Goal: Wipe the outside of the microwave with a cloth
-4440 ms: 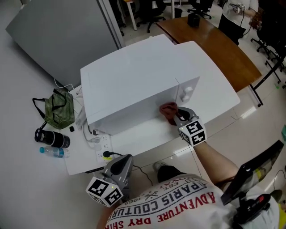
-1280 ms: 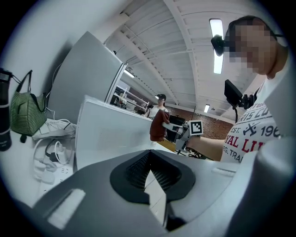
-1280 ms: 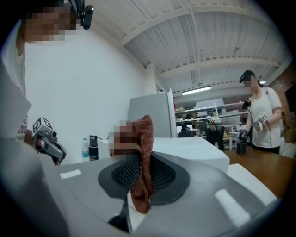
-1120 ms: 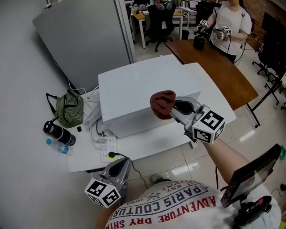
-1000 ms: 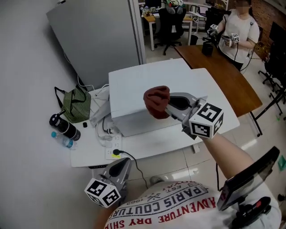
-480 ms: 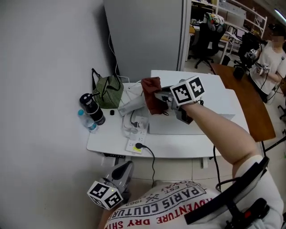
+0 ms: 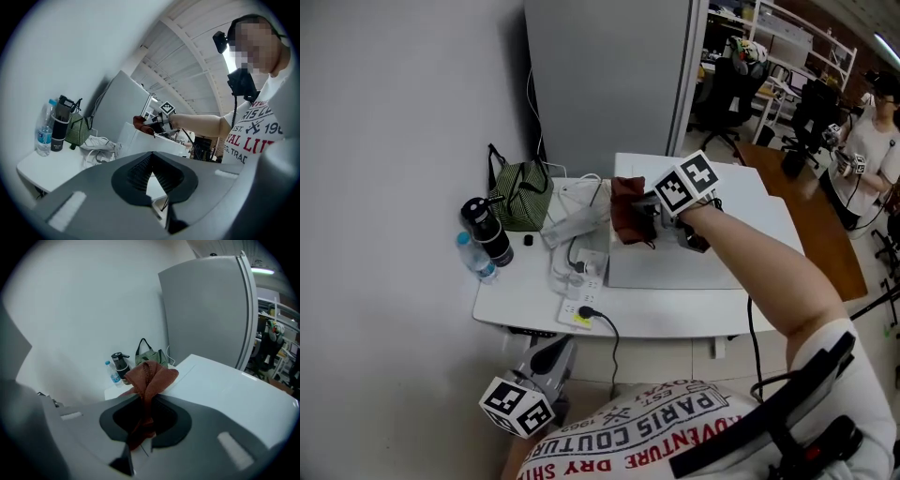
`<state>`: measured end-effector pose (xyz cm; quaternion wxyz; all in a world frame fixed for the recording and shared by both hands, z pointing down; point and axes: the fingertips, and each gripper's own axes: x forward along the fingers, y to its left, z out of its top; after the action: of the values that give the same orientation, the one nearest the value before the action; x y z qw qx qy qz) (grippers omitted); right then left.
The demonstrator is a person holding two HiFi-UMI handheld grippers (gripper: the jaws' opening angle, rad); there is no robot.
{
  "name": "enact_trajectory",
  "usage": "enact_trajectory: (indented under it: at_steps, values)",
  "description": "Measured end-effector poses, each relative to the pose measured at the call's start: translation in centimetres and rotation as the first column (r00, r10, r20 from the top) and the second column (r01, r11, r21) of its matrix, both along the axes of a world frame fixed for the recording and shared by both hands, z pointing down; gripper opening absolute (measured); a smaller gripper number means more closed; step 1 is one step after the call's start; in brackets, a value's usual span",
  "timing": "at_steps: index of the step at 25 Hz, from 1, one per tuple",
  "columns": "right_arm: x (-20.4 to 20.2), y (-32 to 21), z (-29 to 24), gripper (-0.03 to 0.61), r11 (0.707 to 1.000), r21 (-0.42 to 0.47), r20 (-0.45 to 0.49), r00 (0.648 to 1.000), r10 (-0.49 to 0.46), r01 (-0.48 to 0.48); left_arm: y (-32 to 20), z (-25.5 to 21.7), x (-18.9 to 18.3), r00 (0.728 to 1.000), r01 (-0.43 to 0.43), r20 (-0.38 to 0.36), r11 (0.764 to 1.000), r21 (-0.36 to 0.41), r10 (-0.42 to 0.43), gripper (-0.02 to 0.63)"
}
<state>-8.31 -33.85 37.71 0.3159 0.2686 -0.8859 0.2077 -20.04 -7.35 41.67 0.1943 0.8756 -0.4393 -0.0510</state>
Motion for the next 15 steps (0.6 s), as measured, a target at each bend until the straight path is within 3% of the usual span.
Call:
enact_trajectory:
  at_steps: [9,15]
  values:
    - [9.5,-0.6,1.2,0.044,0.991,-0.040,-0.021,0.992,0.127,-0.128,-2.8,-0.5,3.4,0.995,-0.098,0.006,0.995,0.019,0.098,0.006]
    - [19.3,0.2,1.4,0.044,0.970,-0.059,-0.010,0.972,0.235,-0.235,-4.2,0.0,9.9,0.968,-0.252,0.012,0.968,0.009,0.252,0.006]
